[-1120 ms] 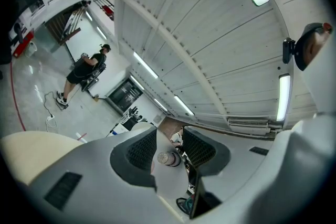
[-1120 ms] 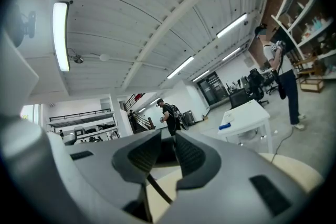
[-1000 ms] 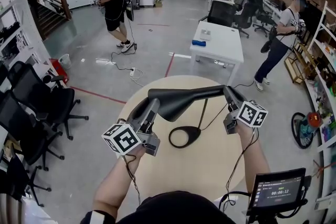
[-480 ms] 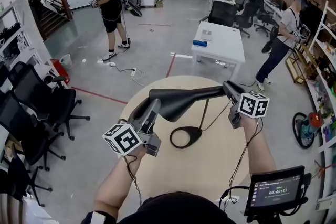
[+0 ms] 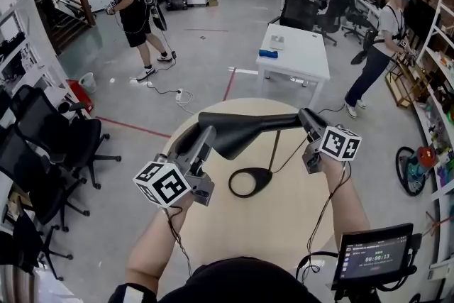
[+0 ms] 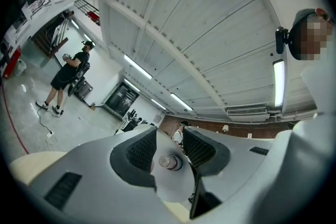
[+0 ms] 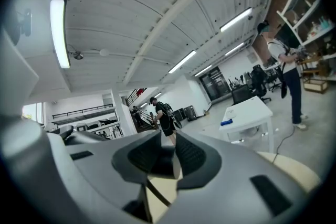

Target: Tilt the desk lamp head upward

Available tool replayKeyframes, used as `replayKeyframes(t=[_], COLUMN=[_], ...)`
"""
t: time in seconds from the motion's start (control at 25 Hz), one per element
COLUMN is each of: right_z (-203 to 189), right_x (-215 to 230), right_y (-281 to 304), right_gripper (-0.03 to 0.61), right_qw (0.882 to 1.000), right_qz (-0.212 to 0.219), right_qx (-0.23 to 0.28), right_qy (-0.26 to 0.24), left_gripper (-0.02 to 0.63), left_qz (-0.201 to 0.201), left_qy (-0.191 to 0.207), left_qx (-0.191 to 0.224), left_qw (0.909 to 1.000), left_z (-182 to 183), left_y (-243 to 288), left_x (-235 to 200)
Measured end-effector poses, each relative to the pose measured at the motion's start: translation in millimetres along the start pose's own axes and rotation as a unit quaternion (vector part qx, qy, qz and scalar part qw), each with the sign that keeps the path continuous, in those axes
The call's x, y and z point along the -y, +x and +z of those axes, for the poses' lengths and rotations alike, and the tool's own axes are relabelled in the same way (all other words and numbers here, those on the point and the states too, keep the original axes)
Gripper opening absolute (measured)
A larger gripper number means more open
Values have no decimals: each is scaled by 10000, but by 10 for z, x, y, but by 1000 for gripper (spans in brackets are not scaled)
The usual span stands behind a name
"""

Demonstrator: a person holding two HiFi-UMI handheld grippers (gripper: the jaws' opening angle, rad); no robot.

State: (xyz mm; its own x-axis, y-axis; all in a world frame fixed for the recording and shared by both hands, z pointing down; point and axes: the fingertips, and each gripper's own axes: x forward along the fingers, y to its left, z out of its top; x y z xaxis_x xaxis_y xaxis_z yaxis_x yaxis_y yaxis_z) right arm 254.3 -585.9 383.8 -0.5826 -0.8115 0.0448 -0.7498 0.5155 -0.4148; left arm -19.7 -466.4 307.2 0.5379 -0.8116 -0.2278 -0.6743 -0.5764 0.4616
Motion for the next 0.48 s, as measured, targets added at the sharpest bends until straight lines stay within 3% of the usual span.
replayKeyframes(t=[0.48], right_z=[-90], right_x=[43], right_y=[3], right_gripper=[89], right_qw=[9963], right_qz=[97], right_qx=[275], right_qy=[810], left_gripper=[167], left_qz=[-176], left_qy=[277], left_qx=[51], left_qw=[9994], left_z=[249], left_y=[204], left_x=[187])
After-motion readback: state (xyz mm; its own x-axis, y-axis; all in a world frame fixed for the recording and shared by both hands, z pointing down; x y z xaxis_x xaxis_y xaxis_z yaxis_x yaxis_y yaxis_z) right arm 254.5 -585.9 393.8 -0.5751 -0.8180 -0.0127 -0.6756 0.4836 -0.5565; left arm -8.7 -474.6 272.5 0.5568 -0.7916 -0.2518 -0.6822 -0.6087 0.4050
